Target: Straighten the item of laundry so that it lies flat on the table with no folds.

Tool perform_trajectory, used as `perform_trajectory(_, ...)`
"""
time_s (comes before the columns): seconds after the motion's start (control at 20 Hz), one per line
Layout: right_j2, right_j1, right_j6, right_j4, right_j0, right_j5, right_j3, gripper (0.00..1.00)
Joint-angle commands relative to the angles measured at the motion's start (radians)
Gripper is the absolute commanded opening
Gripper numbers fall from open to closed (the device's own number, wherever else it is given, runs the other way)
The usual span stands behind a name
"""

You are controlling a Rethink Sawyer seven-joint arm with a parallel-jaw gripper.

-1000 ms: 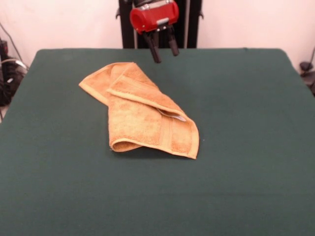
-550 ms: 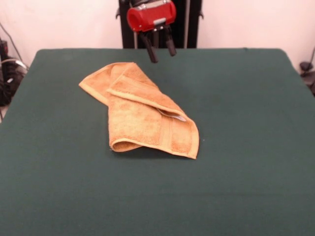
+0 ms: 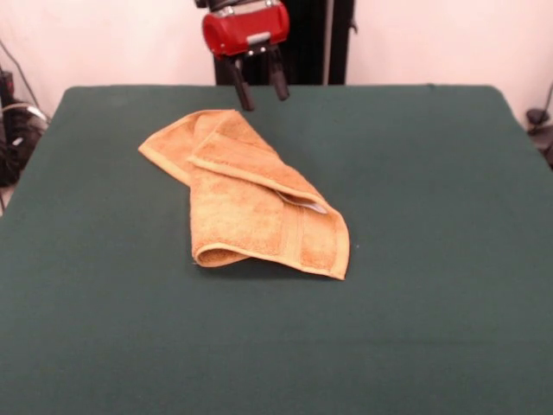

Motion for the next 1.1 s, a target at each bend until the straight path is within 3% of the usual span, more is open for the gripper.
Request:
perform_trajectory(0.05, 0.117, 0.007, 0.039, 0.038, -0.014, 0.022, -0.07, 1.0)
perform_trajectory(0.7, 0.102, 0.054, -0.114, 0.09, -0.066, 0.082, -0.11, 1.0)
perform_trajectory(1.1, 0.094, 0.081, -0.138, 0.155, -0.092, 0.057, -0.109, 1.0)
